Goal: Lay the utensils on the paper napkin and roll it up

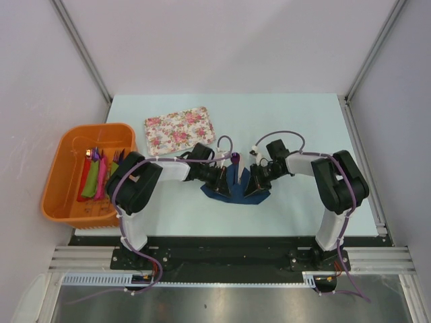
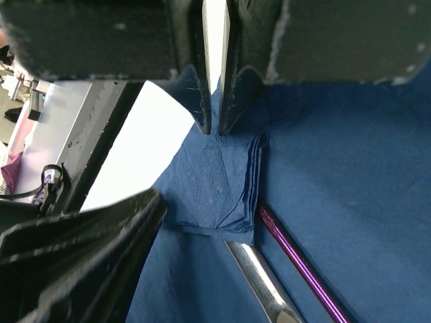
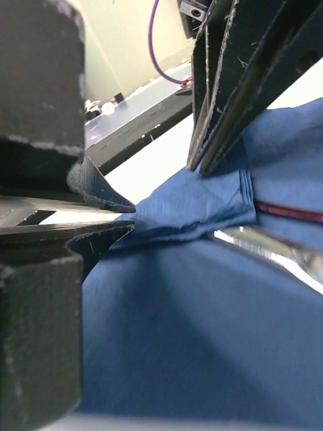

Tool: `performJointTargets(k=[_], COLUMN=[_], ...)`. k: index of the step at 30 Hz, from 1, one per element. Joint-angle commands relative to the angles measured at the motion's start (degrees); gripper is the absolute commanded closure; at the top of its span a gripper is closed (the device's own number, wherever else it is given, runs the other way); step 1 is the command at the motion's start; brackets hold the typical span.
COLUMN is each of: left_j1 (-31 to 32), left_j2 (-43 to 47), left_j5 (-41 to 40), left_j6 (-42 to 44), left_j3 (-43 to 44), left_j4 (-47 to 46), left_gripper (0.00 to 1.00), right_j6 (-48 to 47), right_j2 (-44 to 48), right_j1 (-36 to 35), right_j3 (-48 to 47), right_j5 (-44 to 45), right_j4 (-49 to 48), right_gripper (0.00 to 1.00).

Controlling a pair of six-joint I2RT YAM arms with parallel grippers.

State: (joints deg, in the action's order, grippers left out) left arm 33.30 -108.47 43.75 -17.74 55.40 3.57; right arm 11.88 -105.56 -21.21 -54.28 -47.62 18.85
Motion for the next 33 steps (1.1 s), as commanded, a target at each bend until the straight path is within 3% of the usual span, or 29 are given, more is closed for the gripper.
performJointTargets(k=[1,20,29,33], left_j1=[-0.7,-1.5,-1.5,-1.5], left_j2=[-0.3,-1.4,-2.5,-3.0], left_j5=[0.5,-0.2,-0.1,0.0], left_j6=[-0.5,-1.1,-1.2,-1.4], left_j3=[0.0,0.2,0.5,0.6], left_j4=[-2.0,-1.6,-1.8,-1.9], left_gripper=[0.88,0.85,0.85,0.85], right_j6=[-1.7,-3.2,-3.9,-3.8], right_j2=[1.1,-2.8,0.9,2.5], right_j1=[-1.9,-3.5,-2.2,-2.0], right_j3=[-2.3,-4.0,-7.8,-8.1], right_j5=[1.4,7.5,6.2,5.1], right_j4=[1.5,5.0,10.9,11.4], right_gripper=[0.87,0.88,0.76,0.76])
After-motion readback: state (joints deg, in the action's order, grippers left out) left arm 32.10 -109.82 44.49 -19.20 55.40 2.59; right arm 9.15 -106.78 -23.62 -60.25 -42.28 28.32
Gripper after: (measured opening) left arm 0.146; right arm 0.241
